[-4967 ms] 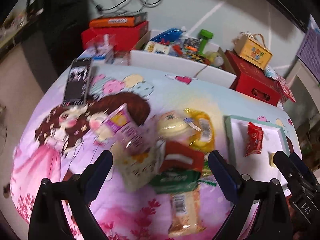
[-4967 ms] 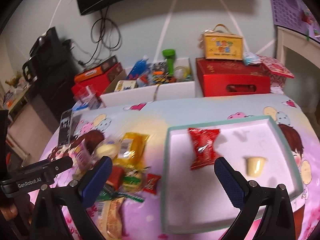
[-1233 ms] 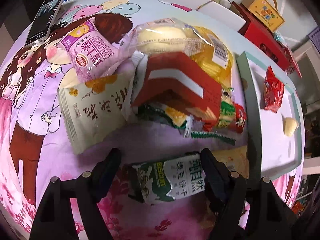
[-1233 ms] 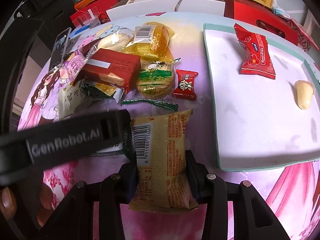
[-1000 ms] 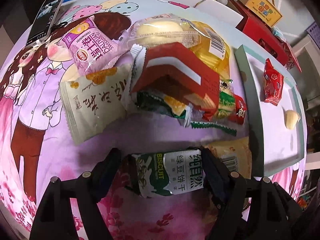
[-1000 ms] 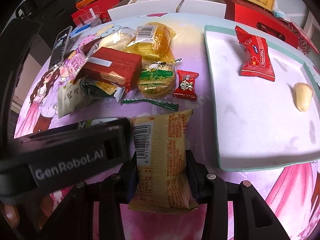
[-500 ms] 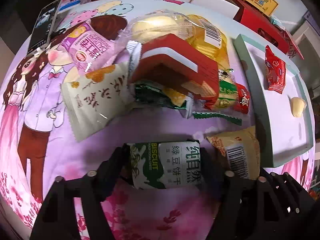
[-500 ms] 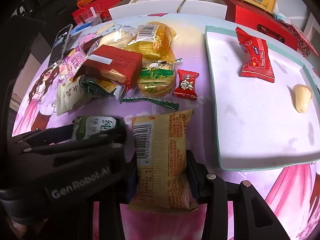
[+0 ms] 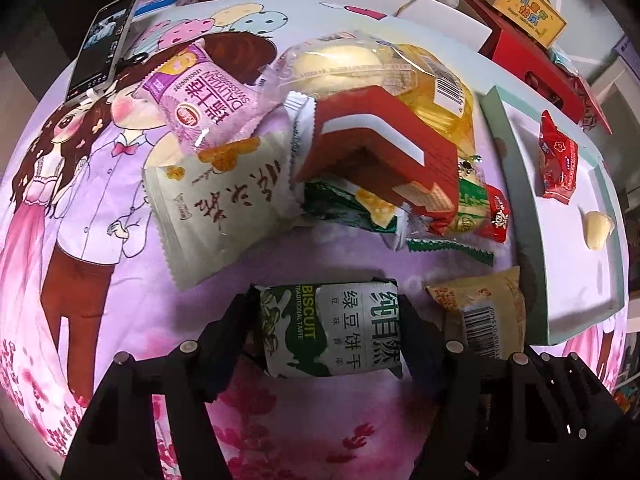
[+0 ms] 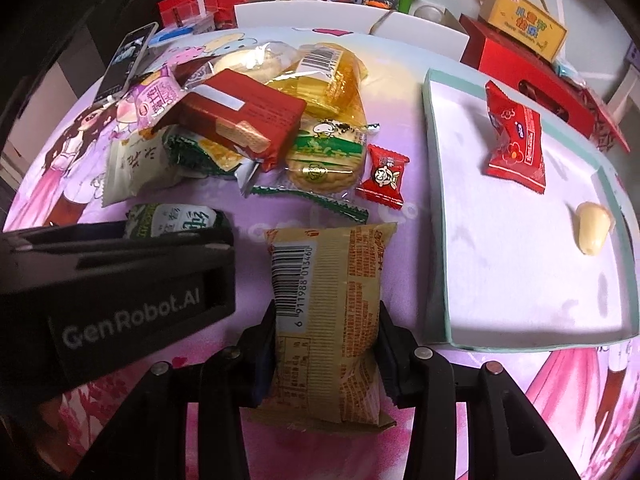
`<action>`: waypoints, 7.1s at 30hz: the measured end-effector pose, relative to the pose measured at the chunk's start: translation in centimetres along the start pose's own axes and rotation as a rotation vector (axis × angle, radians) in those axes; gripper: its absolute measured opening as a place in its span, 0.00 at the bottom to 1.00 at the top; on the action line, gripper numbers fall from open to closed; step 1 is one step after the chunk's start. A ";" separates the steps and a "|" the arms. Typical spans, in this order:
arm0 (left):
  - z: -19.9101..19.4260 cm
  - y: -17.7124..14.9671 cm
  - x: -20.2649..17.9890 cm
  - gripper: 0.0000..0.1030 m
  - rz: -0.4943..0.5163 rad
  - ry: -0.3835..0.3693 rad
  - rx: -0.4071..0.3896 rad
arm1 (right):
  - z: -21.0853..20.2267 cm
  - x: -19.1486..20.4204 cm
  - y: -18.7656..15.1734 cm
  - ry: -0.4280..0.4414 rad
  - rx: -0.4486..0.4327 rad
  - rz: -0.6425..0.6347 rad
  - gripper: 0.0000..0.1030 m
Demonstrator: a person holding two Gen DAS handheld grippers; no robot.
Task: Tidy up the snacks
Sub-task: 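Grasp the green biscuit box with the left tool while the right tool holds the pastry lifted, then carry the biscuit box into the tray with the left tool while the right tool places the pastry, then open both tools and withdraw them from the tray toward the snack pile, then grasp the purple snack bag with the left tool while the right tool grasps the brown wafer packet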
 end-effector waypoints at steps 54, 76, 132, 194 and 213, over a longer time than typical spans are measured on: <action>-5.0 4.1 -14.3 0.69 0.274 -0.113 -0.141 | -3.8 -25.1 0.8 -0.113 -0.091 0.650 0.38; 0.8 5.0 -22.4 0.71 0.366 -0.144 -0.032 | -2.1 -29.1 0.2 -0.169 -0.105 0.720 0.39; -5.5 7.5 -15.4 0.98 0.323 -0.051 -0.254 | -4.4 -23.8 3.8 -0.098 -0.233 0.598 1.00; -3.1 10.0 9.0 0.98 -0.292 -0.127 -0.205 | -0.2 3.8 11.4 0.196 -0.171 0.159 1.00; -2.1 10.1 9.4 0.73 -0.281 -0.085 -0.228 | 0.4 4.8 11.1 0.239 -0.141 0.172 0.78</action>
Point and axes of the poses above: each gripper's, at about its wrist camera, not at the fingertips, and z roughly the way its jaws point, x to its left, y to its top, the point moved 7 cm from there along z, roughly the way its jaws point, and after that the axes turned 7 degrees about -y, right-handed, at the moved point
